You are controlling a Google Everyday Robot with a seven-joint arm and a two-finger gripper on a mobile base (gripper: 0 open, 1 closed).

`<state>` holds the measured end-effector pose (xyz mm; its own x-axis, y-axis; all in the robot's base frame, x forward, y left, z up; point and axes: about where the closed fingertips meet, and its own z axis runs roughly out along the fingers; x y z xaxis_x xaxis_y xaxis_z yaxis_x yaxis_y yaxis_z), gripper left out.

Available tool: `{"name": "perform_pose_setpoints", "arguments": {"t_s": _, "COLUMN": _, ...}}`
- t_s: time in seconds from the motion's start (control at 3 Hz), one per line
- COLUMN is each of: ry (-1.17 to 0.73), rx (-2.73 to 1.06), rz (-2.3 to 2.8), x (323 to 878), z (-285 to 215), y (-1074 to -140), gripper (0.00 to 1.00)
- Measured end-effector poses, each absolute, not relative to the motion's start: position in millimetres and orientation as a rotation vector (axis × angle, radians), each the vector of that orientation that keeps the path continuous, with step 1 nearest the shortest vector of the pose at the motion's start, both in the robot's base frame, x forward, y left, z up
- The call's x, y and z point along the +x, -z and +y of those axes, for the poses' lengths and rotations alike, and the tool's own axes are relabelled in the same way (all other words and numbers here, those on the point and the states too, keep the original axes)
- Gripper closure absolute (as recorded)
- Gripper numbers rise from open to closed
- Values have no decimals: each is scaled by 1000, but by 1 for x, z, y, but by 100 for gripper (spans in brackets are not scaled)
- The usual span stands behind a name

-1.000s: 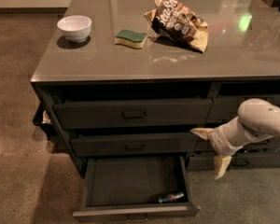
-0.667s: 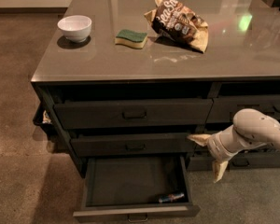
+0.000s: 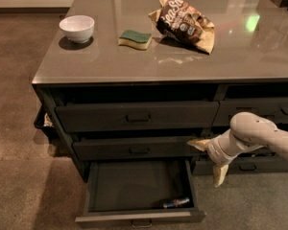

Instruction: Pick redbull can from bottom drawer and place on counter

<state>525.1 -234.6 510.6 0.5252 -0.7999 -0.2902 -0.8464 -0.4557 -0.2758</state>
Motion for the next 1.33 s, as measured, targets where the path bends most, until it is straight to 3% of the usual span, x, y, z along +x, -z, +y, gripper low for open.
{"name": "perform_pose_setpoints", "arguments": {"t_s": 1.0, "ry": -355, "rx": -2413, "rz": 1087, "x": 527, "z": -166, "y": -361, "gripper": 0}}
{"name": "perform_pose_setpoints", "arguments": {"t_s": 1.33, "ry": -355, "rx": -2413, "rz": 1087, "x": 527, "z": -166, "y": -361, "gripper": 0}}
